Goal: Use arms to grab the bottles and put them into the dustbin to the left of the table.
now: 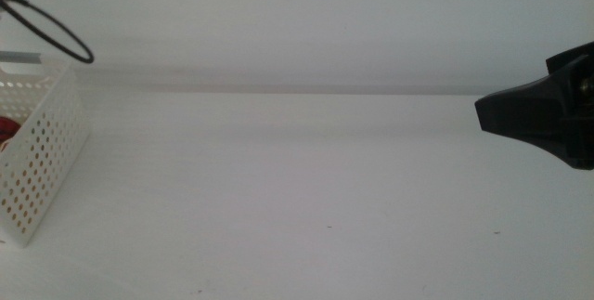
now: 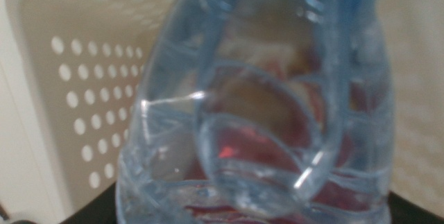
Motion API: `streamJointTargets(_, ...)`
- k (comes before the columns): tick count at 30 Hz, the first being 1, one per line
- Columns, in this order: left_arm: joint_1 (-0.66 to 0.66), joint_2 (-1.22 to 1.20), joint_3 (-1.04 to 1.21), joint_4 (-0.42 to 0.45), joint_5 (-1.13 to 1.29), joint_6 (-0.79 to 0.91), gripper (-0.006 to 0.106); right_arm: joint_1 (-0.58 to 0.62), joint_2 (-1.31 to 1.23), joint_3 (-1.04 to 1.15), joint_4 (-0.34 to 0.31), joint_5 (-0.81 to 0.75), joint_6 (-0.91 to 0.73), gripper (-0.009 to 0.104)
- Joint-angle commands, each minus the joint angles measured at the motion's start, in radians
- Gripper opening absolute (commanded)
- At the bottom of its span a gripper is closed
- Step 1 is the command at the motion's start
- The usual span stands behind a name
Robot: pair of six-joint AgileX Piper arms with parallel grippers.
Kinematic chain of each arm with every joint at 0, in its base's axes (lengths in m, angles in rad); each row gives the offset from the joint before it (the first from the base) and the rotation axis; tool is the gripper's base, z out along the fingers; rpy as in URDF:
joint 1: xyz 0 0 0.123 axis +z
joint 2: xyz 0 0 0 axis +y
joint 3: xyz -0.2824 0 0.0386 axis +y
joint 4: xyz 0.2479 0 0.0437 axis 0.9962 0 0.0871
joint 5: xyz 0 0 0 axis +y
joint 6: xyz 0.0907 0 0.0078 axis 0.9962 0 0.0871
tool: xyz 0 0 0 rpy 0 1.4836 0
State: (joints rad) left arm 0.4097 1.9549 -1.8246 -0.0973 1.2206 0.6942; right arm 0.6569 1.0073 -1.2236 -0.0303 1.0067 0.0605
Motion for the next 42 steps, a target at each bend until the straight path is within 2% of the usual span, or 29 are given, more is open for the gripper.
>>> streamJointTargets(1, 0.029, 0.023, -0.033, -0.004, 0.077, 0.015, -0.002, 0.002, -0.004, -0.006, -0.007, -0.004, -0.009, 0.077)
streamJointTargets(15, 0.078, 0.091, -0.035, -0.006, 0.038, 0.06, -0.001, 0.002, -0.004, -0.006, -0.007, -0.004, -0.009, 0.077)
streamJointTargets(18, 0.078, 0.091, -0.035, -0.008, 0.042, 0.06, 0.001, 0.002, -0.004, -0.006, -0.007, -0.004, -0.009, 0.077)
streamJointTargets(20, 0.078, 0.095, -0.035, 0.0, 0.089, 0.056, 0.01, 0.002, -0.004, -0.006, -0.007, -0.004, -0.009, 0.077)
streamJointTargets(24, 0.078, 0.115, -0.015, -0.044, 0.088, 0.06, 0.01, 0.002, -0.004, -0.006, -0.007, -0.004, -0.009, 0.077)
streamJointTargets(27, 0.074, 0.119, -0.015, -0.046, 0.088, 0.06, 0.01, 0.002, -0.004, -0.006, -0.007, -0.004, -0.009, 0.077)
streamJointTargets(31, 0.068, 0.12, -0.015, -0.049, 0.088, 0.066, 0.017, 0.002, -0.004, -0.006, -0.007, -0.004, -0.009, 0.077)
streamJointTargets(32, 0.068, 0.12, -0.015, -0.051, 0.088, 0.066, 0.02, 0.002, -0.004, -0.006, -0.007, -0.004, -0.009, 0.077)
streamJointTargets(33, 0.068, 0.12, -0.015, -0.053, 0.088, 0.066, 0.029, 0.002, -0.004, -0.006, -0.007, -0.004, -0.009, 0.077)
streamJointTargets(34, 0.068, 0.12, -0.015, -0.057, 0.088, 0.066, 0.041, 0.002, -0.004, -0.006, -0.007, -0.004, -0.009, 0.077)
streamJointTargets(35, 0.068, 0.12, -0.015, -0.057, 0.09, 0.066, 0.049, 0.002, -0.004, -0.006, -0.007, -0.004, -0.009, 0.077)
streamJointTargets(36, 0.068, 0.12, -0.015, -0.057, 0.09, 0.066, 0.064, 0.002, -0.004, -0.006, -0.007, -0.004, -0.009, 0.077)
streamJointTargets(39, 0.066, 0.118, -0.015, -0.057, 0.09, 0.065, 0.083, 0.002, -0.004, -0.006, -0.007, -0.004, -0.009, 0.077)
streamJointTargets(41, 0.06, 0.108, -0.015, -0.057, 0.09, 0.065, 0.093, 0.002, -0.004, -0.006, -0.007, -0.004, -0.009, 0.077)
streamJointTargets(42, 0.059, 0.101, -0.015, -0.048, 0.09, 0.056, 0.094, 0.002, -0.004, -0.006, -0.007, -0.004, -0.009, 0.077)
